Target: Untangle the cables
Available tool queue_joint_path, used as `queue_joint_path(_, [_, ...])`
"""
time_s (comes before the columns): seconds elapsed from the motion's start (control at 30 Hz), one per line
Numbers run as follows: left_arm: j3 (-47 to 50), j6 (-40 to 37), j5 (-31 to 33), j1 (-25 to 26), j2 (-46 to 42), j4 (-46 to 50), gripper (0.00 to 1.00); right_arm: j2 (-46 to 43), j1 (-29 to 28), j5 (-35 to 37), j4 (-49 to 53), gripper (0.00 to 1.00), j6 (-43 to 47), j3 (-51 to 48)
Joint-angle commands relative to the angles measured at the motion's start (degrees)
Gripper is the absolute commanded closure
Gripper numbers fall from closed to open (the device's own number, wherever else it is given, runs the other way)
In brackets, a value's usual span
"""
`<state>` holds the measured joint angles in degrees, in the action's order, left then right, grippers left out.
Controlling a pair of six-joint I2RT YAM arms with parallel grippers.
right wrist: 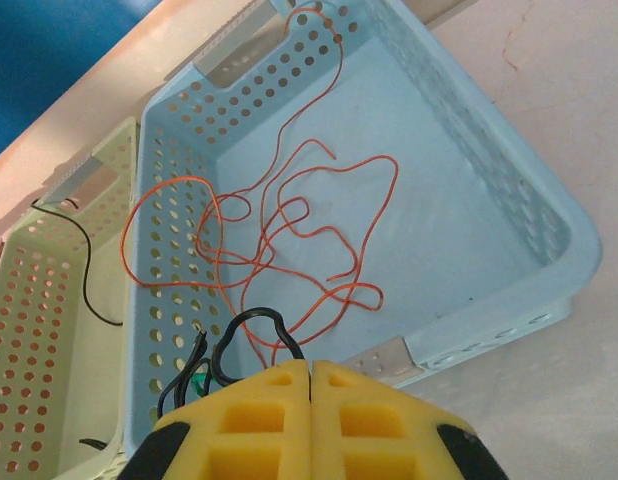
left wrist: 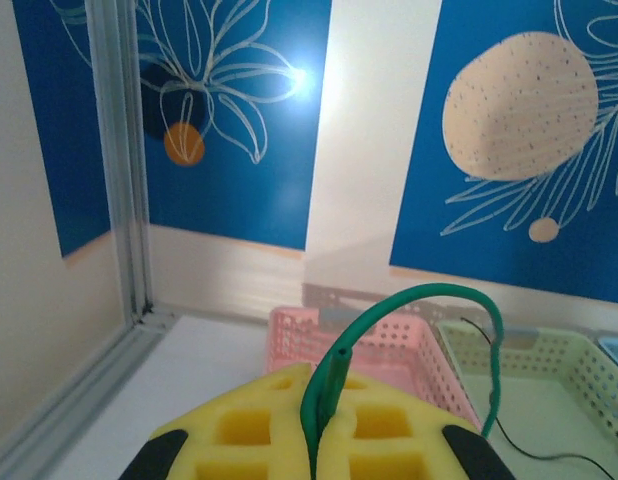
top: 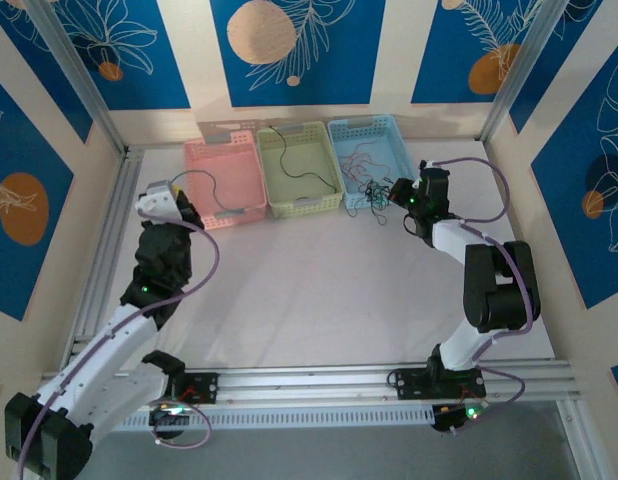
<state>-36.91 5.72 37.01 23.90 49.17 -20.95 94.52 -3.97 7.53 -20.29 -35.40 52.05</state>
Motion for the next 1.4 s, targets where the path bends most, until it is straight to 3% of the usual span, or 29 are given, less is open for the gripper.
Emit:
queue_joint_path(0.0, [-4.91, -4.27, 2.01, -0.78, 2.96, 5.04, 1.00, 0.40, -0.37, -0.29, -0.36, 1.00, 0.35, 2.17])
queue_joint_path(0.23, [-12.44, -6.19, 5.19, -3.70, 12.89, 1.00, 1.00, 1.19, -0.52, -1.42, 0.02, 1.00, 0.32, 2.92])
queue_joint_path(0.4, [-18.58, 0.16, 7.73, -8.32, 20.81, 3.38, 0.99, 1.70, -0.50, -2.21, 0.30, 1.00, 0.24, 3.32])
queue_joint_path(0.53, [-20.31, 1.95, 9.60, -9.54, 24.66, 0.72, 0.91, 1.96, -0.57, -2.75, 0.44, 1.00, 0.06, 3.67])
queue_joint_path(0.67, [-25.32, 3.73, 14.36, -10.10, 30.11, 2.93, 0.94, 2.04, -0.52, -3.11, 0.35, 1.00, -0.19, 3.76])
queue_joint_path(0.87, [-30.34, 2.83, 15.19, -10.47, 32.75, 3.01, 1.00, 2.07, -0.52, -3.30, 0.41, 1.00, -0.30, 3.86])
queue_joint_path(1.17, [-32.42, 1.76, 13.43, -10.54, 30.12, 4.14, 1.00, 2.16, -0.54, -3.49, 0.43, 1.00, -0.38, 3.93])
queue_joint_path(1.37, [-33.38, 0.34, 13.70, -10.53, 34.94, 1.73, 1.00, 2.14, -0.58, -3.54, 0.43, 1.00, -0.24, 3.93])
